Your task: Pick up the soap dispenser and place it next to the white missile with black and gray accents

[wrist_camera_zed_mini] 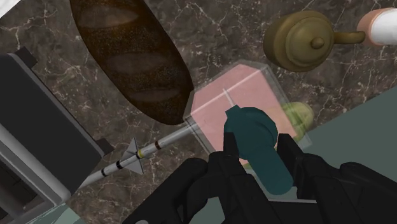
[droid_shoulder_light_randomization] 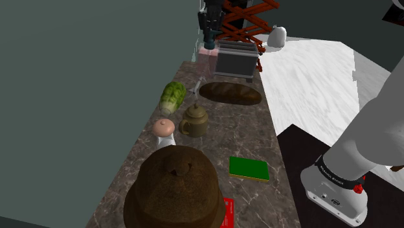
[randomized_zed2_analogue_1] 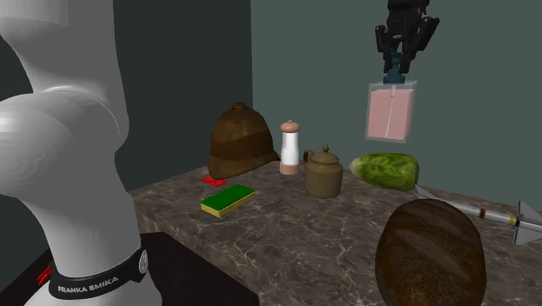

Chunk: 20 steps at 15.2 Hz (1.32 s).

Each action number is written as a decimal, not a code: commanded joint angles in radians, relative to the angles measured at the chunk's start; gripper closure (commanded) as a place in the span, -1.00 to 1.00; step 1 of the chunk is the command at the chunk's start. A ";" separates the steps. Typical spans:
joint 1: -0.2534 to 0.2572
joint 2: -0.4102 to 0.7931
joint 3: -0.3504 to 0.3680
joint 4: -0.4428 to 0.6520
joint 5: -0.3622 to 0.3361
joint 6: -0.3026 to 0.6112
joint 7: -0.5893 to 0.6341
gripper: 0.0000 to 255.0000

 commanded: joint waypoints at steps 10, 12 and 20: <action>0.001 -0.014 0.001 -0.165 0.002 0.151 -0.007 1.00; 0.001 -0.013 0.001 -0.191 0.003 0.178 -0.008 1.00; 0.002 -0.002 0.001 -0.284 0.004 0.282 -0.013 1.00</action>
